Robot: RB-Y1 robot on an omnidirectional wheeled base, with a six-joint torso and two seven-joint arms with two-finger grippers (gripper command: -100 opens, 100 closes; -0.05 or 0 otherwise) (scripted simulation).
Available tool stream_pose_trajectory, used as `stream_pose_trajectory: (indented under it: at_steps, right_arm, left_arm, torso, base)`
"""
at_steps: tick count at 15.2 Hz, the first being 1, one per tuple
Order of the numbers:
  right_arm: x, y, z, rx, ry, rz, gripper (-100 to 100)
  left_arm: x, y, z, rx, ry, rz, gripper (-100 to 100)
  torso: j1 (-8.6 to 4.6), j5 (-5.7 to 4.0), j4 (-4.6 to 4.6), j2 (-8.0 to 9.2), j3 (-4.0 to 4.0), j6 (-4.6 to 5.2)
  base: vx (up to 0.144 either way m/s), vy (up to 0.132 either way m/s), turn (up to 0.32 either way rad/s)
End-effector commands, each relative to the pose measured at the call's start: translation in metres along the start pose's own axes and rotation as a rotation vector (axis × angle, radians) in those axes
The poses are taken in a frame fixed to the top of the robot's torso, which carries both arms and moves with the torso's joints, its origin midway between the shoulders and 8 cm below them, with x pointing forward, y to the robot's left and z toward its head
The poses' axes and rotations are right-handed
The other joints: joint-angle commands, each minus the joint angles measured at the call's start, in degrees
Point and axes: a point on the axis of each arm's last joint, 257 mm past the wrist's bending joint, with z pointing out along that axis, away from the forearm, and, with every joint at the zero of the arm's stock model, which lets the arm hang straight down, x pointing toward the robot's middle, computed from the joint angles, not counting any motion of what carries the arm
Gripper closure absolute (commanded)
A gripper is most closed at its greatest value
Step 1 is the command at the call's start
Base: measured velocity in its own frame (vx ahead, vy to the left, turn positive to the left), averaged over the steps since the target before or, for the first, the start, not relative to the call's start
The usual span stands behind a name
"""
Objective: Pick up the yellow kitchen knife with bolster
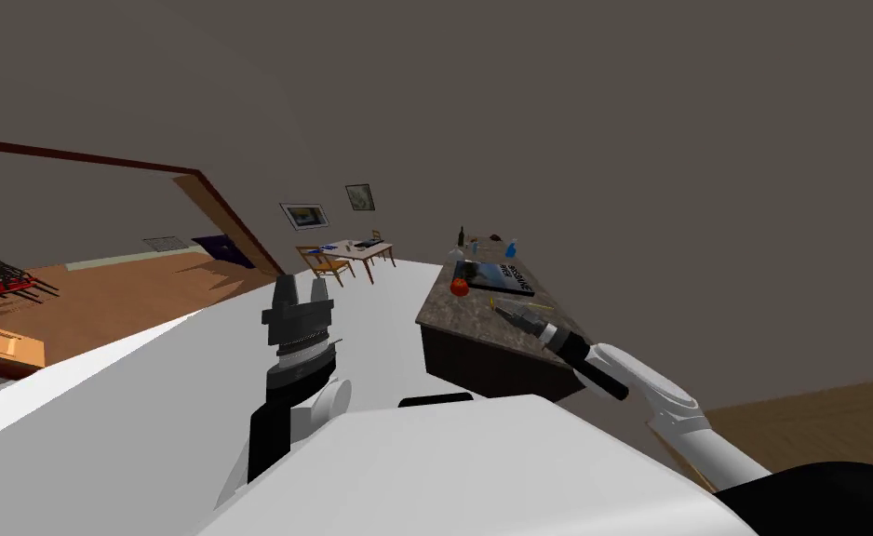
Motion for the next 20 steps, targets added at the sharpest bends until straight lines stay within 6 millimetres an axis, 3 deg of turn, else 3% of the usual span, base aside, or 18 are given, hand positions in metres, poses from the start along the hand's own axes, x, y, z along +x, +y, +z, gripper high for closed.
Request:
stream_pose_trajectory:
  at_steps: [1,2,4,5,7,8,11,12,13,14,15,16,17,20]
  right_arm:
    - [0.014,-0.015,-0.007,0.018,0.057,-0.038,-100]
    - [0.026,-0.029,-0.014,0.037,0.113,-0.077,-100]
    - [0.028,-0.035,-0.017,0.045,0.131,-0.087,-100]
    - [0.043,-0.055,-0.028,0.078,0.191,-0.117,-100]
    - [0.041,-0.057,-0.029,0.073,0.206,-0.136,-100]
    - [0.055,-0.076,-0.043,0.103,0.27,-0.171,-100]
    - [0.064,-0.102,-0.061,0.133,0.358,-0.229,-100]
    - [0.064,-0.102,-0.061,0.133,0.358,-0.229,-100]
    - [0.077,-0.123,-0.08,0.166,0.427,-0.262,-100]
    - [0.074,-0.125,-0.08,0.164,0.435,-0.273,-100]
    - [0.086,-0.143,-0.099,0.193,0.5,-0.302,-100]
    - [0.083,-0.147,-0.101,0.195,0.512,-0.315,-100]
    - [0.093,-0.161,-0.119,0.217,0.571,-0.341,-100]
    - [0.096,-0.189,-0.148,0.256,0.663,-0.392,-100]
  left_arm:
    - [0.0,0.0,0.0,0.0,0.0,0.0,0]
    - [0.0,0.0,0.0,0.0,0.0,0.0,0]
    - [0.0,0.0,0.0,0.0,0.0,0.0,0]
    - [0.0,0.0,0.0,0.0,0.0,0.0,0]
    - [0.0,0.0,0.0,0.0,0.0,0.0,0]
    - [0.0,0.0,0.0,0.0,0.0,0.0,0]
    - [0.0,0.0,0.0,0.0,0.0,0.0,0]
    - [0.0,0.0,0.0,0.0,0.0,0.0,0]
    - [0.0,0.0,0.0,0.0,0.0,0.0,0]
    - [0.0,0.0,0.0,0.0,0.0,0.0,0]
    - [0.0,0.0,0.0,0.0,0.0,0.0,0]
    - [0.0,0.0,0.0,0.0,0.0,0.0,0]
    - [0.0,0.0,0.0,0.0,0.0,0.0,0]
    - [0.0,0.0,0.0,0.0,0.0,0.0,0]
  torso:
    - [0.0,0.0,0.0,0.0,0.0,0.0]
    - [0.0,-0.01,0.0,0.0,0.0,0.02]
    - [-0.02,-0.02,0.0,0.01,0.0,0.01]
    - [-0.04,-0.01,0.01,0.02,0.01,0.07]
    - [-0.05,-0.01,0.01,0.03,0.02,0.01]
    - [-0.07,-0.02,0.01,0.04,0.02,0.06]
    - [-0.09,-0.02,0.01,0.04,0.02,-0.03]
    - [-0.12,-0.03,0.01,0.05,0.03,0.03]
    - [-0.14,-0.03,0.02,0.06,0.04,0.08]
    - [-0.13,-0.03,0.01,0.06,0.03,0.0]
    - [-0.13,-0.03,0.02,0.06,0.04,0.01]
    - [-0.14,-0.03,0.02,0.08,0.04,0.0]
    - [-0.16,-0.03,0.02,0.09,0.05,0.03]
    - [-0.21,-0.04,0.03,0.13,0.07,0.0]
  base:
    - [-0.002,0.024,0.284]
    - [-0.005,0.024,0.355]
    - [-0.005,0.016,0.2]
    - [-0.006,0.016,0.272]
    - [-0.006,0.006,0.195]
    - [-0.008,0.008,0.27]
    - [-0.014,0.0,0.331]
    - [-0.01,-0.009,0.046]
    - [-0.014,-0.003,0.23]
    - [-0.017,-0.006,0.316]
    - [-0.023,-0.01,0.356]
    - [-0.025,-0.016,0.29]
    - [-0.027,-0.018,0.353]
    - [-0.035,-0.025,0.288]
